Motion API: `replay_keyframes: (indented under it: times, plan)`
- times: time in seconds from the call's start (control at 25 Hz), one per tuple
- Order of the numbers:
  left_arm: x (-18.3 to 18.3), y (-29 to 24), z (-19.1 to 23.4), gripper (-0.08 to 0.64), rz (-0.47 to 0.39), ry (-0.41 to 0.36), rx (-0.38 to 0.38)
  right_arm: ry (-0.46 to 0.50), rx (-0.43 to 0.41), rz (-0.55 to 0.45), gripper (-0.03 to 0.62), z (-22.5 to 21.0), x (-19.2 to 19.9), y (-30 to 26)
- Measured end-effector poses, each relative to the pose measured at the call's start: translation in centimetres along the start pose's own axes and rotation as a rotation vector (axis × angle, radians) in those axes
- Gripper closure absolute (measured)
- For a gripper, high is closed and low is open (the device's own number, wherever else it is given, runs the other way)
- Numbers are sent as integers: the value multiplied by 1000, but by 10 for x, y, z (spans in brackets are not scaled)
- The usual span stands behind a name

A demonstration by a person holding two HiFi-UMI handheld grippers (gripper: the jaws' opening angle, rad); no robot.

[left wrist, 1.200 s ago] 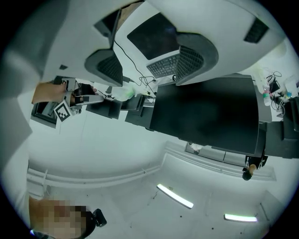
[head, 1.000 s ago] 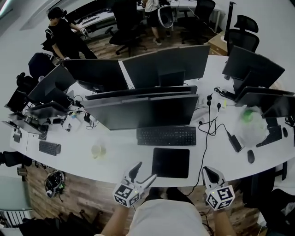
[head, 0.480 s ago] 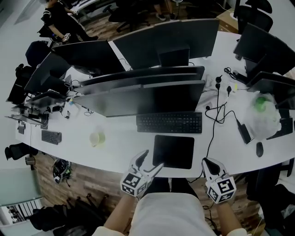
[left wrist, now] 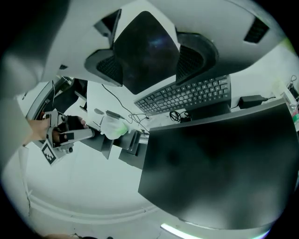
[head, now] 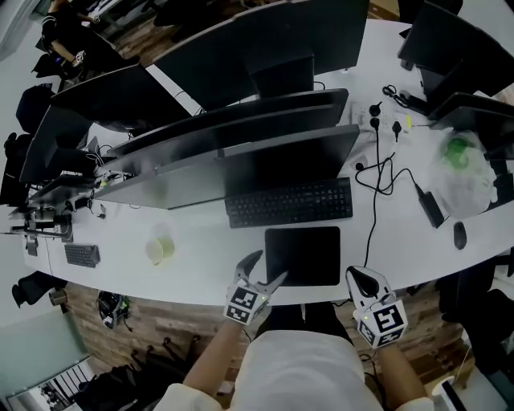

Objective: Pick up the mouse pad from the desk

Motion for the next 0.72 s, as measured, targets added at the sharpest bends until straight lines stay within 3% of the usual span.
replay_keyframes:
  times: [0.32,0.48,0.72]
  plan:
    - [46,-42,20,181,117,-41,21,0,42,73,581,4,40,-27]
    - [68,-54,29,144,183,-66,3,-26,46,104,581,9,57,-34]
    - [86,-64,31,118,246,-46,1,-38,41,114,580,13,63,-37]
Point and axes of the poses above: the fingertips, and each gripper's own axes: y backward along the fingers, z to its left, x out of its underside, the point moved 6 cm from there along y, backward along the fingers, and after that the axes turned 7 degrees about -z, right-handed, at the moved point
